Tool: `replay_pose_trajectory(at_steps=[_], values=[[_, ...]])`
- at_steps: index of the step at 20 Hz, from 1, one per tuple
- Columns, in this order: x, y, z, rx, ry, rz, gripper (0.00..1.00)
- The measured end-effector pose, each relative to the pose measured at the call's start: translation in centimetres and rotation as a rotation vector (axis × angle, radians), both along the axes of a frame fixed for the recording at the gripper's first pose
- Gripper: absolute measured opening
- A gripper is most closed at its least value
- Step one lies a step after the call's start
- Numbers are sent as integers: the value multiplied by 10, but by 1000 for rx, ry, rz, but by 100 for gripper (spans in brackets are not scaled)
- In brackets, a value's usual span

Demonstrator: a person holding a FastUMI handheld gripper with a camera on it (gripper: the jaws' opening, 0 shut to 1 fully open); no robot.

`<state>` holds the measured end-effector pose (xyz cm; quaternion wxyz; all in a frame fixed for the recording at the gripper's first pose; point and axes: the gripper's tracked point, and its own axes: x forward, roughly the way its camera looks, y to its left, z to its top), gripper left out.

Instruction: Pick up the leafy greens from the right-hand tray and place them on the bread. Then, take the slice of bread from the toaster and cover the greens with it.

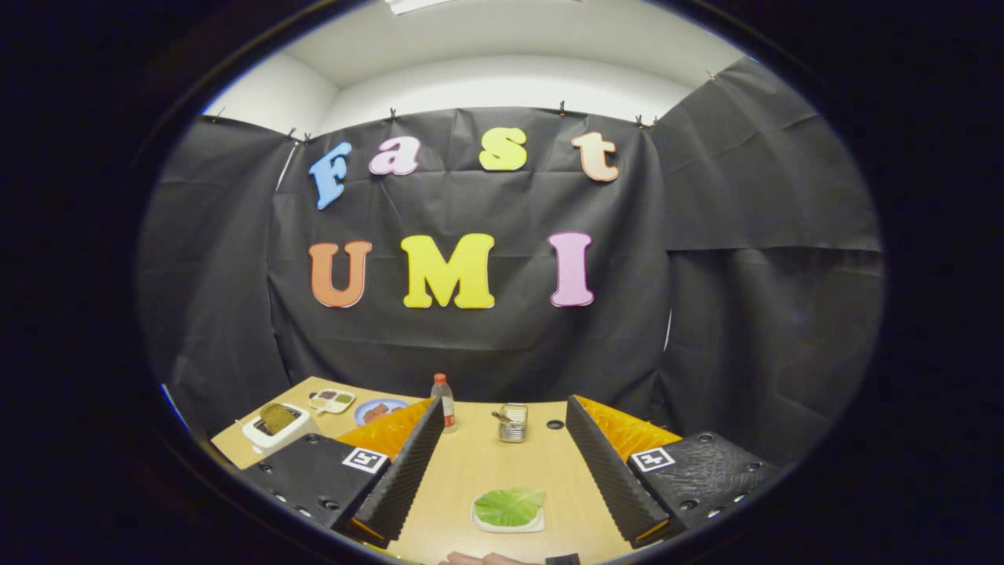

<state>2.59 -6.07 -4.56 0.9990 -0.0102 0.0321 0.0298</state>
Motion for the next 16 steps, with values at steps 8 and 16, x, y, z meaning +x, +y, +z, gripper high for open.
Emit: replay_pose_trajectory(at_steps=[8, 16], values=[[77, -34, -113, -12, 209, 4, 96], [131, -40, -249, 58, 533, 49, 96]])
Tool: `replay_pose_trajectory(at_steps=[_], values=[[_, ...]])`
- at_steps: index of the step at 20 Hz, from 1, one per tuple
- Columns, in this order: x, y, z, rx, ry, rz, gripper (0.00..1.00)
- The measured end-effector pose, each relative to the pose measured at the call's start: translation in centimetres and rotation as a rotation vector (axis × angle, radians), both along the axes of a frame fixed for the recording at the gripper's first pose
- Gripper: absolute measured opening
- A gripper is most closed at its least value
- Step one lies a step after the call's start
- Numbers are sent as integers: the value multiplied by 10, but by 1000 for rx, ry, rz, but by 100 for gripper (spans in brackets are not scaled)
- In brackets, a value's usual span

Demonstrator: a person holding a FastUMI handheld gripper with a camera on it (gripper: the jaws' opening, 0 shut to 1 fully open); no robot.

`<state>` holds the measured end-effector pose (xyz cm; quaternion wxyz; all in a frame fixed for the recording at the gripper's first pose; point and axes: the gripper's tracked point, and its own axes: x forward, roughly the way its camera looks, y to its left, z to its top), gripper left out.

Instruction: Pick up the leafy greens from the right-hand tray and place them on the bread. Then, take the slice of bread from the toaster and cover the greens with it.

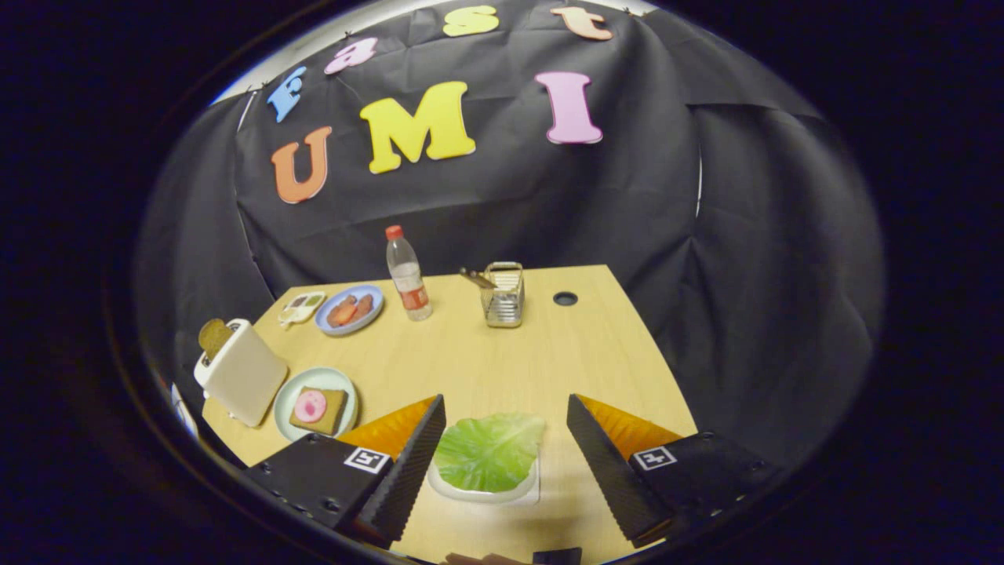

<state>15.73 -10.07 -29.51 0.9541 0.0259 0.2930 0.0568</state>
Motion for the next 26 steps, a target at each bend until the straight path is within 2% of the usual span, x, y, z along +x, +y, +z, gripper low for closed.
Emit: replay_pose_trajectory(at_steps=[2, 8, 10, 15, 20, 23, 24, 25, 26], values=[[13, 1, -28, 24, 65, 15, 96], [50, -10, -93, 38, 235, -18, 96], [52, -4, -106, 65, 291, 0, 94], [60, -5, -131, 37, 368, -25, 90], [67, 1, -137, 32, 376, 14, 67], [71, -1, -132, -3, 352, 14, 53], [71, -2, -130, -13, 344, 8, 51], [72, -1, -130, -17, 340, 5, 43], [71, -1, -129, -21, 339, 2, 43]])
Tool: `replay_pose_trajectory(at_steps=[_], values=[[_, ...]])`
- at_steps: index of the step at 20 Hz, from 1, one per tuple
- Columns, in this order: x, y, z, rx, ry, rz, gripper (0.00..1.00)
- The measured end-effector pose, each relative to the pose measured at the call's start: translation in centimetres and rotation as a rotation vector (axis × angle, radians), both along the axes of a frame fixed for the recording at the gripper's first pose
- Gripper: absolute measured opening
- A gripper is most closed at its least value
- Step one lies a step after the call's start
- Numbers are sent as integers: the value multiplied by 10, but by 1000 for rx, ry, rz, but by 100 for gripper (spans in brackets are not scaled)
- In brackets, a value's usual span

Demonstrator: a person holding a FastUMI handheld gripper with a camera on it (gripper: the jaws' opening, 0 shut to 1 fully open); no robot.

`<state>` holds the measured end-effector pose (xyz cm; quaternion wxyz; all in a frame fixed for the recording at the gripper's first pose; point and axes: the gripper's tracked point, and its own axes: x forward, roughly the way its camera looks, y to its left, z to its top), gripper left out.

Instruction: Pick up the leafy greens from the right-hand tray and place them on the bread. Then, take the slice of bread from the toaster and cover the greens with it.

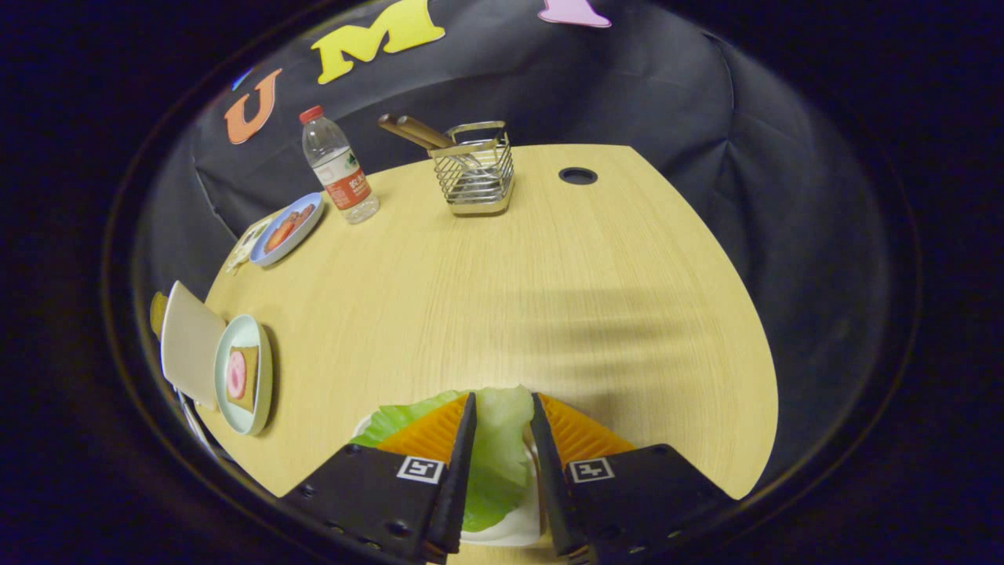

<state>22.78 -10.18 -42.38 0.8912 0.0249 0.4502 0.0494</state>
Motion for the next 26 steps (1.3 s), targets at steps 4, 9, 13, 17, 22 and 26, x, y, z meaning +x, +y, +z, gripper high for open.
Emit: replay_pose_trajectory(at_steps=[4, 9, 13, 17, 22, 26], values=[[0, 4, 3, -18, -21, -5, 3], [-12, 15, 32, -6, -73, -34, 1], [-36, 31, 65, -6, -127, -48, 1], [-62, 53, 100, 1, -177, -74, 0], [-97, 81, 140, -8, -241, -111, 0], [-126, 115, 163, 10, -268, -113, 1]])
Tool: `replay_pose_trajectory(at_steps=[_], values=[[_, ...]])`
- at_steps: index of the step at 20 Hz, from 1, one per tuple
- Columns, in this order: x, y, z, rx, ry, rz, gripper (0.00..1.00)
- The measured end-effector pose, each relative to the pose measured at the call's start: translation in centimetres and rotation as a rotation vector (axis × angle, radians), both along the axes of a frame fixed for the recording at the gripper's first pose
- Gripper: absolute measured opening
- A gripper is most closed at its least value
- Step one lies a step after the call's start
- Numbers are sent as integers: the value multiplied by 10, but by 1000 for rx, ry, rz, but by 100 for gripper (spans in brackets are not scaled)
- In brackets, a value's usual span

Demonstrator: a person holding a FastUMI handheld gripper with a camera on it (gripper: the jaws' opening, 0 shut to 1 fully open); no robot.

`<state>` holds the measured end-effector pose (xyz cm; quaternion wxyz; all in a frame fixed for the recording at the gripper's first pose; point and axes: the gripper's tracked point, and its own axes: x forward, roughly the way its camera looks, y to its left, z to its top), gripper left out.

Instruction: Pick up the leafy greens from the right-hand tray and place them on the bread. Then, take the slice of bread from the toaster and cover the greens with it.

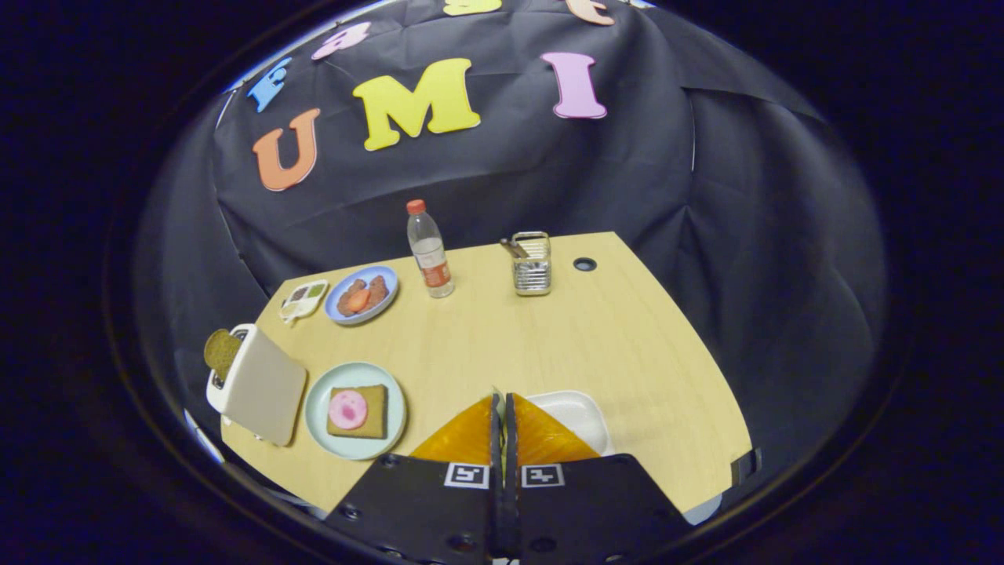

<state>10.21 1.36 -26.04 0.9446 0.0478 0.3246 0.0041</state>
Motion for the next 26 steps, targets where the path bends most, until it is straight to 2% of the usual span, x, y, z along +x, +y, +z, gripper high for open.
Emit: replay_pose_trajectory(at_steps=[5, 14, 22, 26], values=[[-24, 60, 12, 13, -9, 34, 0], [-33, 186, -15, -10, 51, 214, 0], [-1, 271, -40, 38, 134, 317, 0], [29, 293, -61, 30, 171, 322, 0]])
